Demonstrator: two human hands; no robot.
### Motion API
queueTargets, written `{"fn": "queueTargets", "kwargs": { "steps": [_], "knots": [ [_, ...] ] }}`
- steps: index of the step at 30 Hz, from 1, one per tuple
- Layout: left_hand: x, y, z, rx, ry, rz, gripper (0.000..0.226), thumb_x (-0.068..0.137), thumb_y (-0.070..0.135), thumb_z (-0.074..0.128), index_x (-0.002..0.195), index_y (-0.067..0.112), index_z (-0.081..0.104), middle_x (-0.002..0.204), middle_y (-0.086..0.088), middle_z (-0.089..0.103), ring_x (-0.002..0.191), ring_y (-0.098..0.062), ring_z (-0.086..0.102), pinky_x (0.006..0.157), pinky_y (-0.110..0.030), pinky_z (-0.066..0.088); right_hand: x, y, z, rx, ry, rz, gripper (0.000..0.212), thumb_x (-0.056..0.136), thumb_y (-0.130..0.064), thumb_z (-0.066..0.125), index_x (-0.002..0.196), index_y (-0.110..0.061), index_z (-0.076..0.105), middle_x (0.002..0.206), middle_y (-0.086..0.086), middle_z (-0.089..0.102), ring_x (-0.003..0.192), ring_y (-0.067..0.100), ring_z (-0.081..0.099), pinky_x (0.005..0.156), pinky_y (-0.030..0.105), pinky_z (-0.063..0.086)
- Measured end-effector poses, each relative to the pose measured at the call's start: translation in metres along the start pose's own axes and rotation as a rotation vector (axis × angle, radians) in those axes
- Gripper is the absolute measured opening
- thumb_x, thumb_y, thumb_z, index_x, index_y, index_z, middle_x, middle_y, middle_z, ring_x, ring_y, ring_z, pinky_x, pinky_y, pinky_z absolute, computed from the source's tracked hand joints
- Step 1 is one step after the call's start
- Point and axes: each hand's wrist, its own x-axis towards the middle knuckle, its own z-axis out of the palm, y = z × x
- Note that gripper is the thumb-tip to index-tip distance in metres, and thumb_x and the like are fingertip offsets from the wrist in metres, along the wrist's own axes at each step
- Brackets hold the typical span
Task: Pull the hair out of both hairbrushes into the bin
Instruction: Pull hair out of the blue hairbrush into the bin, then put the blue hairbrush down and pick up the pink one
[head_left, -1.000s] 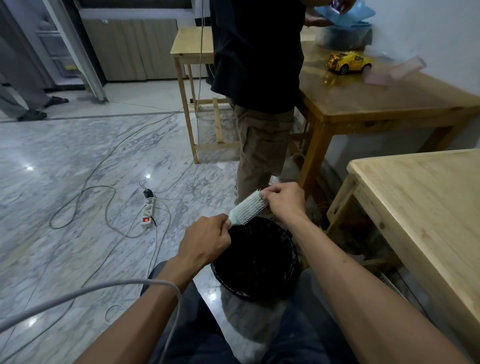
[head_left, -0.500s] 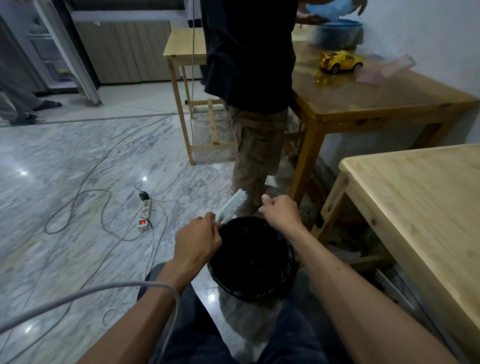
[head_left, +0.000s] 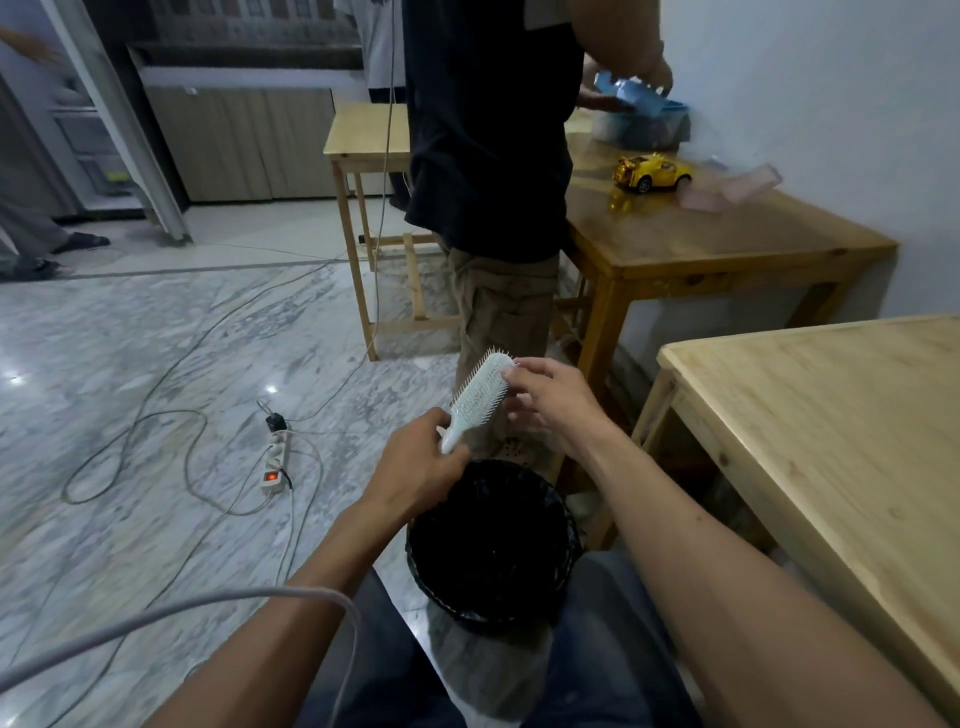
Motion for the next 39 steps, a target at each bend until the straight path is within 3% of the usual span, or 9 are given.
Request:
{"fn": "queueTargets", "kwargs": {
  "steps": [3,9,15,20,22,27,30,33,39],
  "knots": [
    [0.005,0.012,-0.005,0.007,-0.030,0.058,0.020,0.089,0.025,0.063,0.108,0.021,0.066,0.079,-0.008,0.073,0.055,-0.024,0.068,0.057,-0.046,0.061,-0.004,-0.022,-0.010,0.007,0.082,-0.043,0.015,0.093,-0.021,0.075,0.106,-0.014,0.071,0.104,0.011,0.078,0.095,0.026,0.077,0.071,0.032,0.063],
    [0.012,0.059,-0.004,-0.031,-0.032,0.199,0.029,0.083,0.029,0.065,0.107,0.017,0.073,0.082,-0.005,0.074,0.066,-0.023,0.070,0.067,-0.048,0.060,-0.023,-0.071,-0.057,-0.044,0.282,-0.142,0.007,0.093,-0.014,0.069,0.092,-0.009,0.073,0.080,0.010,0.074,0.062,0.016,0.068,0.059,0.027,0.057],
    [0.013,0.124,0.018,0.023,-0.093,0.364,0.030,0.091,0.023,0.066,0.119,0.012,0.070,0.081,0.002,0.067,0.062,-0.006,0.059,0.049,-0.022,0.042,-0.065,-0.105,-0.122,-0.053,0.439,-0.216,0.011,0.096,-0.014,0.066,0.099,-0.006,0.073,0.077,0.007,0.070,0.060,0.013,0.064,0.055,0.024,0.056],
    [-0.002,0.178,0.056,0.038,-0.176,0.491,0.030,0.086,0.019,0.068,0.114,0.010,0.071,0.093,-0.003,0.070,0.075,-0.016,0.064,0.059,-0.030,0.051,-0.098,-0.111,-0.184,-0.024,0.612,-0.254,0.019,0.090,-0.014,0.067,0.071,-0.012,0.071,0.063,0.004,0.066,0.056,0.018,0.060,0.053,0.028,0.052],
    [-0.010,0.199,0.076,0.072,-0.189,0.543,0.025,0.083,0.020,0.067,0.104,0.009,0.073,0.088,-0.006,0.071,0.075,-0.021,0.065,0.059,-0.035,0.050,-0.115,-0.111,-0.211,-0.041,0.693,-0.250,0.020,0.091,-0.014,0.067,0.071,-0.010,0.071,0.067,0.007,0.067,0.058,0.020,0.062,0.056,0.029,0.055],
    [-0.033,0.250,0.132,0.098,-0.225,0.662,0.018,0.082,0.023,0.068,0.091,0.008,0.074,0.067,0.002,0.054,0.059,-0.015,0.049,0.050,-0.029,0.028,-0.164,-0.104,-0.282,-0.051,0.853,-0.234,0.017,0.091,-0.013,0.069,0.075,-0.007,0.068,0.074,0.013,0.067,0.061,0.022,0.063,0.057,0.030,0.059],
    [-0.048,0.277,0.165,0.091,-0.266,0.712,0.017,0.083,0.024,0.067,0.089,0.010,0.075,0.077,-0.004,0.054,0.067,-0.022,0.052,0.050,-0.030,0.028,-0.193,-0.098,-0.324,-0.074,0.942,-0.212,0.017,0.091,-0.016,0.069,0.077,-0.007,0.069,0.077,0.011,0.068,0.062,0.020,0.065,0.062,0.031,0.062],
    [-0.062,0.300,0.198,0.071,-0.320,0.771,0.015,0.083,0.022,0.065,0.071,0.012,0.065,0.077,-0.005,0.048,0.070,-0.024,0.050,0.050,-0.032,0.026,-0.221,-0.089,-0.363,-0.087,1.024,-0.184,0.017,0.092,-0.017,0.071,0.077,-0.008,0.070,0.078,0.010,0.070,0.064,0.019,0.067,0.066,0.032,0.063],
    [-0.082,0.335,0.255,0.065,-0.365,0.861,0.019,0.088,0.023,0.066,0.087,0.004,0.072,0.084,-0.004,0.047,0.078,-0.025,0.052,0.057,-0.032,0.029,-0.252,-0.069,-0.425,-0.085,1.144,-0.106,0.014,0.092,-0.017,0.074,0.082,-0.007,0.072,0.082,0.013,0.075,0.065,0.020,0.070,0.059,0.028,0.058]
  ]
}}
